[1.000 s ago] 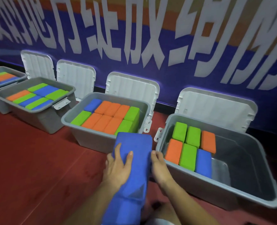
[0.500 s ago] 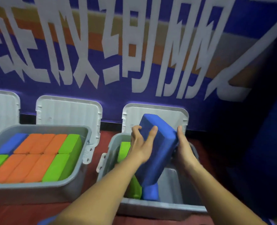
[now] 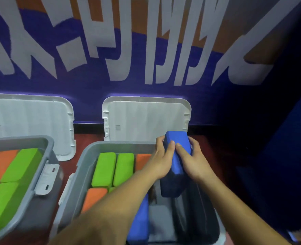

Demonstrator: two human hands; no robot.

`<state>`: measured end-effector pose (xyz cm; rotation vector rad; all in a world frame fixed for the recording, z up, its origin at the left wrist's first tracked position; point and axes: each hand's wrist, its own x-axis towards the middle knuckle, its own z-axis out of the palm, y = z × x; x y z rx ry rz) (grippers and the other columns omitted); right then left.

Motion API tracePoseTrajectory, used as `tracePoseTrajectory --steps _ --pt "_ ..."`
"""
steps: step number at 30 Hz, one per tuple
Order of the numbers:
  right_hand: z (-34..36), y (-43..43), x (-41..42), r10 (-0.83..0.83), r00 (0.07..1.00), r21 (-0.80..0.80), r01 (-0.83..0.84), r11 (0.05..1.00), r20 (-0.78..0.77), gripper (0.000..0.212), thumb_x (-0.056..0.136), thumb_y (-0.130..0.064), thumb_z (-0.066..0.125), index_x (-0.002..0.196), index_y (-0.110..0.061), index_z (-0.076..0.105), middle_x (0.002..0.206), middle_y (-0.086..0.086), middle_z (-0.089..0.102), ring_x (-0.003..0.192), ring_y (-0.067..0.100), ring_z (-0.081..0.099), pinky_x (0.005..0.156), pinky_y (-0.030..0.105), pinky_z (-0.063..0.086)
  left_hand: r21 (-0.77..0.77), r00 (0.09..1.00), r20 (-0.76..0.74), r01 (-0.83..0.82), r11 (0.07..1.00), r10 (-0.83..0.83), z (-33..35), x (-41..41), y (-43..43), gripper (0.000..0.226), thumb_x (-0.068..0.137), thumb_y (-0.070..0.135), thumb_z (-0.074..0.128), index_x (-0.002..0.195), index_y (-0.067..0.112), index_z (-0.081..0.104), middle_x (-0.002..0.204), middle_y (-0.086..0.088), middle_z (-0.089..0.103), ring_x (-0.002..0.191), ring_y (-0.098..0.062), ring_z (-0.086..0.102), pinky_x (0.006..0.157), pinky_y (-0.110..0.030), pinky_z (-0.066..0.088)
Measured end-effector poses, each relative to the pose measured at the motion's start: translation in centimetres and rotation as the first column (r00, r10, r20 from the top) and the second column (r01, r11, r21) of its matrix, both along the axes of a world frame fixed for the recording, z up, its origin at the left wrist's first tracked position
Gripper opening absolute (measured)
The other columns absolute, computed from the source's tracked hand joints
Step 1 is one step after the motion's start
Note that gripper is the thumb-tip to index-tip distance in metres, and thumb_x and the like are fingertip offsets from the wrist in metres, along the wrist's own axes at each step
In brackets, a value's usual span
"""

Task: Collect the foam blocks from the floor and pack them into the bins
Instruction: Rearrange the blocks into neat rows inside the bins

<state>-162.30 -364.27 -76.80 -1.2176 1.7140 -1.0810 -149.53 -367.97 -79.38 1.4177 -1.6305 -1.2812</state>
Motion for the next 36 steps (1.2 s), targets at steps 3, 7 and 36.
tracePoseTrajectory --steps 3,7,36 --pt "-3.6 -1.1 -0.1 -0.03 0.999 0.028 0.032 0.999 -0.041 0.061 0.099 -0.045 0.059 0.152 -0.026 0.037 0.136 -0.008 0.057 0.115 0.009 0.058 0.096 0.027 0.045 -0.057 0.991 0.13 0.023 0.998 -0.016 -3.2 -0.3 -1.2 0.048 0.106 0.051 0.03 0.148 0.027 0.031 0.15 -0.002 0.044 0.135 -0.023 0.045 0.111 -0.035 0.034" --pt "-7.8 -2.7 1.1 -0.064 0.995 0.065 0.069 0.996 -0.074 0.059 0.099 -0.047 0.057 0.151 -0.029 0.037 0.138 -0.004 0.059 0.112 0.011 0.058 0.09 0.024 0.04 -0.228 0.772 0.629 0.07 0.971 0.092 -5.9 0.9 -2.6 0.085 0.083 0.067 -0.006 0.152 0.032 0.028 0.161 0.004 0.02 0.146 -0.02 0.021 0.117 -0.043 0.016" --pt "-7.7 2.4 12.3 0.249 0.843 0.12 -0.218 0.969 -0.476 0.053 0.107 -0.043 0.036 0.157 -0.026 0.032 0.149 0.011 0.05 0.137 0.033 0.043 0.112 0.044 0.034 -0.161 0.608 0.786 0.026 0.987 0.112 -6.2 14.0 7.9 0.084 0.082 0.061 -0.014 0.161 0.038 0.006 0.17 0.004 -0.001 0.156 -0.017 0.002 0.125 -0.043 -0.004"
